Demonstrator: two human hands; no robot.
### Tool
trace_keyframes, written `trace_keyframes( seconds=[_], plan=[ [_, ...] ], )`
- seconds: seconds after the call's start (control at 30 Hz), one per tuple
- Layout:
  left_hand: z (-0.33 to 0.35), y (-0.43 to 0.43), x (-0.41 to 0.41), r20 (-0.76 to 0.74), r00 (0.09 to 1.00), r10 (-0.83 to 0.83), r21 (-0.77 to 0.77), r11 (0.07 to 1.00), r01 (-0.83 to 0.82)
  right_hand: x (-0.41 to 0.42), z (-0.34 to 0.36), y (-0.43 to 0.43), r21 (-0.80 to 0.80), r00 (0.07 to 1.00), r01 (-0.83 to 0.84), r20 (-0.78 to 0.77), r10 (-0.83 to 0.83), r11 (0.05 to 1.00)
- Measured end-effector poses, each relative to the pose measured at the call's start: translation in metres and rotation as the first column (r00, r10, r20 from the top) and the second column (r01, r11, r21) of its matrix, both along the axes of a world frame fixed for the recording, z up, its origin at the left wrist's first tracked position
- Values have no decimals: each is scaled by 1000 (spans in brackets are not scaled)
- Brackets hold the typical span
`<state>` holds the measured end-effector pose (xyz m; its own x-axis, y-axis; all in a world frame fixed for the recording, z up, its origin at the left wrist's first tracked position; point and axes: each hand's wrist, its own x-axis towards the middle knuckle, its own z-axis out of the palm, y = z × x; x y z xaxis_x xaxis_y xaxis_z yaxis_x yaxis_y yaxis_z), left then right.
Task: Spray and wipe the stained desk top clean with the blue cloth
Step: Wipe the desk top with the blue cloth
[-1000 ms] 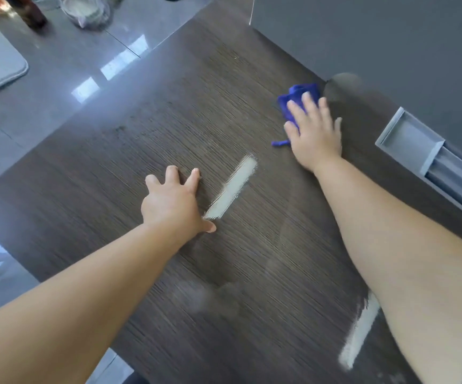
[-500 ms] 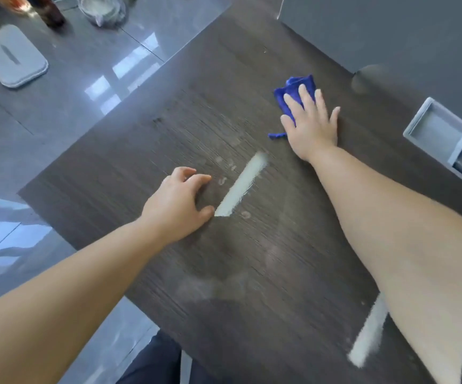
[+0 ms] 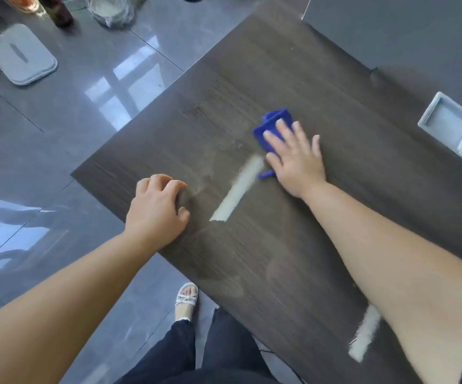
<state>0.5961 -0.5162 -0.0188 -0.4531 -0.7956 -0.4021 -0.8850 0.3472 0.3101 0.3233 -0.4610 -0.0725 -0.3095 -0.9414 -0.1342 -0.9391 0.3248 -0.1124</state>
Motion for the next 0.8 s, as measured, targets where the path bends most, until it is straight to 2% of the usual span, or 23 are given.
trace_keyframes(
  seconds=[0.07, 0.13, 0.17, 0.23, 0.27, 0.33, 0.37, 0.4, 0.43, 0.47, 0.5, 0.53, 0.57, 0.6, 0.63, 0.67, 0.73, 0.8],
  plan=[
    [-1, 2, 12, -1, 1000, 26, -3, 1000, -26, 16, 2, -17, 13, 962, 271, -28, -270, 963],
    [-2, 7, 24, -7, 999, 32, 10, 999, -32, 60, 0, -25, 7, 954, 300, -12, -300, 954],
    [-2, 8, 28, -11, 1000, 29, 14, 999, -28, 86, -2, -23, -11, 976, 219, 0, -219, 976],
    [-3, 10, 37, -44, 999, 31, 21, 999, -30, 135, -3, -2, -50, 997, -76, 30, 77, 996],
    [-3, 10, 40, -72, 997, 37, 22, 999, -36, 149, -2, 15, -40, 966, -254, 32, 256, 966],
    [-2, 9, 45, -127, 991, 35, 32, 999, -31, 142, 1, 47, -31, 846, -533, 15, 534, 845],
    [-1, 9, 48, -137, 990, 24, 45, 999, -18, 127, 0, 58, -24, 791, -612, -9, 612, 790],
    [-2, 10, 50, -139, 990, 7, 53, 999, 1, 110, 1, 64, -20, 774, -633, -43, 632, 774],
    [-2, 10, 52, -142, 990, -8, 57, 998, 16, 96, 1, 66, 0, 813, -581, -55, 580, 814],
    [-3, 11, 56, -153, 988, -17, 56, 998, 26, 88, 3, 63, 22, 891, -451, -44, 452, 892],
    [-3, 12, 58, -164, 986, -19, 55, 998, 28, 87, 4, 57, 44, 968, -249, -29, 251, 967],
    [-3, 12, 60, -175, 984, -19, 52, 998, 29, 93, 4, 46, 58, 999, -33, -32, 35, 998],
    [-4, 13, 60, -183, 983, -16, 54, 998, 27, 106, 4, 35, 62, 989, 146, -43, -144, 987],
    [-4, 14, 64, -186, 982, -14, 52, 998, 24, 126, 5, 23, 52, 969, 244, -51, -241, 968],
    [-4, 14, 63, -189, 982, -10, 53, 998, 20, 146, 6, 13, 46, 964, 264, -43, -262, 963],
    [-5, 14, 66, -191, 982, -7, 51, 999, 17, 169, 5, 8, 47, 977, 213, -23, -212, 976],
    [-7, 15, 68, -205, 979, -12, 31, 999, 19, 206, 1, 15, 38, 999, -27, 29, 26, 999],
    [-8, 16, 68, -224, 975, -11, 18, 1000, 16, 217, 1, 47, -26, 961, -274, 38, 275, 961]
  ],
)
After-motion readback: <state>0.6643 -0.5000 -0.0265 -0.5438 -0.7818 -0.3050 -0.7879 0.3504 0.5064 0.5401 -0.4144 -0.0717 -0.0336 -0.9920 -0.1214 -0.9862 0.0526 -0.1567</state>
